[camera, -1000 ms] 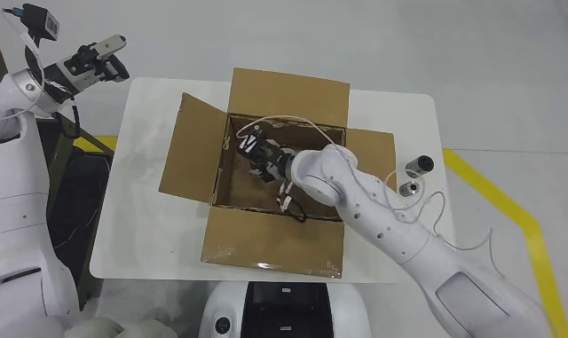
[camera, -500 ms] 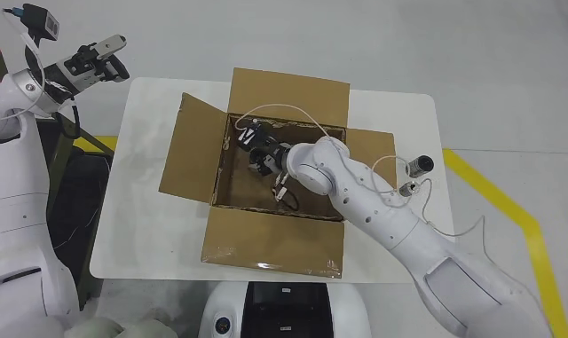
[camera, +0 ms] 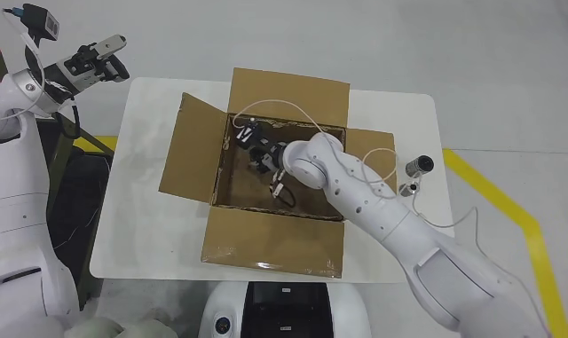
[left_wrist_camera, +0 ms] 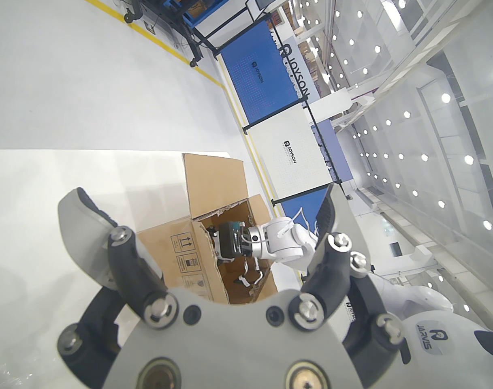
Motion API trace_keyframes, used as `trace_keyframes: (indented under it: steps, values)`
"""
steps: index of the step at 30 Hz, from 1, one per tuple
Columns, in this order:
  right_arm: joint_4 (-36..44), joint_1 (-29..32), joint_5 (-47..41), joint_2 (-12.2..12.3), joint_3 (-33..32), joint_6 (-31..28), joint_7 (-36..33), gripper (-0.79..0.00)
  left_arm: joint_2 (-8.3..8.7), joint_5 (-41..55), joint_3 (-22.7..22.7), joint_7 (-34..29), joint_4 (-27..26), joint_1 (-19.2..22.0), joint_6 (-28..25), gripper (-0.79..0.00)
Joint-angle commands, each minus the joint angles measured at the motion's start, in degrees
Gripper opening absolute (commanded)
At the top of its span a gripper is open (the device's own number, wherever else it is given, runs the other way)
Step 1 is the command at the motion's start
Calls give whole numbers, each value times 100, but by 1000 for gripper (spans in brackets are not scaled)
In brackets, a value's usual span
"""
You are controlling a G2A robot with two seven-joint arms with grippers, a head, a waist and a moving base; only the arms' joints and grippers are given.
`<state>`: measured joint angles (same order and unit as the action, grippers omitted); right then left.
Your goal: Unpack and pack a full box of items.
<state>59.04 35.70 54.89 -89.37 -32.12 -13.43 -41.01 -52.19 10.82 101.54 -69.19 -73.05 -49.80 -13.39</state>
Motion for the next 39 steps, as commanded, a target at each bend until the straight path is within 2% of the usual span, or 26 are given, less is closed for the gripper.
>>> trace_keyframes:
  steps: [1, 3, 5, 12, 22, 30, 39]
  values:
    - [-42, -7, 2, -17, -17, -22, -9, -588, 0, 0, 0, 0, 0, 0, 0, 0]
    - [-17, 3, 20, -21, -41, -20, -52, -656, 0, 0, 0, 0, 0, 0, 0, 0]
    - [83, 37, 46, -5, -98, -17, -92, -785, 0, 0, 0, 0, 0, 0, 0, 0]
    - [815, 379, 356, 175, -416, 8, -265, -785, 0, 0, 0, 0, 0, 0, 0, 0]
    - [2321, 1224, 798, 554, -1185, -142, -524, -785, 0, 0, 0, 0, 0, 0, 0, 0]
    - [3606, 2085, 957, 854, -1991, -446, -618, -785, 0, 0, 0, 0, 0, 0, 0, 0]
    - [4685, 3030, 747, 1129, -3035, -871, -474, -785, 0, 0, 0, 0, 0, 0, 0, 0]
